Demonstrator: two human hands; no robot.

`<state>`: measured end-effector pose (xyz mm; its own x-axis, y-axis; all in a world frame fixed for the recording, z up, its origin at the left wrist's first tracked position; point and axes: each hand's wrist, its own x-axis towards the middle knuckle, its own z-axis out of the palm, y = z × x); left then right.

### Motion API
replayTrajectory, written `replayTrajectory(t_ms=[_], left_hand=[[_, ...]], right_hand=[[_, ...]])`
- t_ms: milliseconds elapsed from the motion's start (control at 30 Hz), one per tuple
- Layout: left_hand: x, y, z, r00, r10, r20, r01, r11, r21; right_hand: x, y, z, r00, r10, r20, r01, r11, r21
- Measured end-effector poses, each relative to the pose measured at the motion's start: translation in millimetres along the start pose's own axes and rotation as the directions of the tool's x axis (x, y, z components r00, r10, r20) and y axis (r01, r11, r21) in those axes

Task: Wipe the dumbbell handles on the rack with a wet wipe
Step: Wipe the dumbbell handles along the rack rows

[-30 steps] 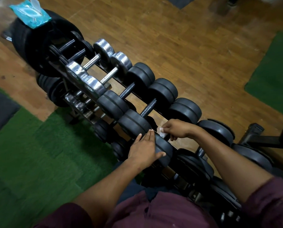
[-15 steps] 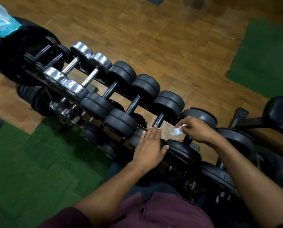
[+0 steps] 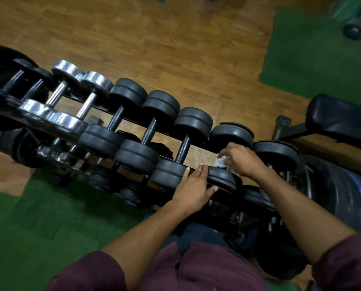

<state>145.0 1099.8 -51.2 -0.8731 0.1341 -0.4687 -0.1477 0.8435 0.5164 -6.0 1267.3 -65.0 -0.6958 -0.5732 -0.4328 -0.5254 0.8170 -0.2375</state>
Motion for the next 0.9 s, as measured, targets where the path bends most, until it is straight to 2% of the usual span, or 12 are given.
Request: replayTrajectory(t_ms=[67, 133, 267, 333, 467, 633, 667, 733, 833, 900], left_hand=[[-3, -1, -1, 1.000, 0.006, 0.011, -0.006, 1.000, -0.006], [-4, -2, -3, 0.999, 0.017, 0.027, -0.017, 1.000, -0.019], [0, -6, -5, 0.999, 0.034, 0.043, -0.031, 0.998, -0.052], [2, -9, -4, 0.998, 0.042, 0.055, -0.039, 0.998, -0.052], [2, -13, -3, 0.995, 0.065, 0.072, -0.060, 0.996, -0.060], [2, -17, 0, 0.993, 0.105, 0.056, -0.103, 0.994, -0.028], [1, -18, 0, 0.993, 0.107, 0.054, -0.106, 0.994, -0.026], [-1, -19, 0, 0.993, 0.110, 0.051, -0.109, 0.994, -0.029], [-1, -18, 0, 0.992, 0.109, 0.056, -0.107, 0.993, -0.039], [-1, -18, -2, 0.993, 0.108, 0.057, -0.106, 0.994, -0.031]], right_hand=[[-2, 0, 2, 0.992, 0.101, -0.075, -0.102, 0.995, -0.002], [-4, 1, 3, 0.990, 0.121, -0.073, -0.121, 0.993, 0.005], [-7, -4, -1, 0.992, -0.055, 0.111, 0.049, 0.997, 0.055], [-6, -4, -1, 0.992, -0.048, 0.115, 0.043, 0.998, 0.044], [-4, -7, 8, 0.984, 0.165, -0.066, -0.166, 0.986, -0.004], [-6, -11, 24, 0.897, 0.358, -0.260, -0.338, 0.933, 0.121], [-5, -11, 27, 0.858, 0.439, -0.267, -0.393, 0.895, 0.209], [-7, -10, 30, 0.798, 0.576, -0.177, -0.482, 0.787, 0.385], [-13, -6, 32, 0.806, 0.590, -0.035, -0.494, 0.705, 0.509], [-14, -7, 29, 0.820, 0.569, -0.061, -0.455, 0.713, 0.533]])
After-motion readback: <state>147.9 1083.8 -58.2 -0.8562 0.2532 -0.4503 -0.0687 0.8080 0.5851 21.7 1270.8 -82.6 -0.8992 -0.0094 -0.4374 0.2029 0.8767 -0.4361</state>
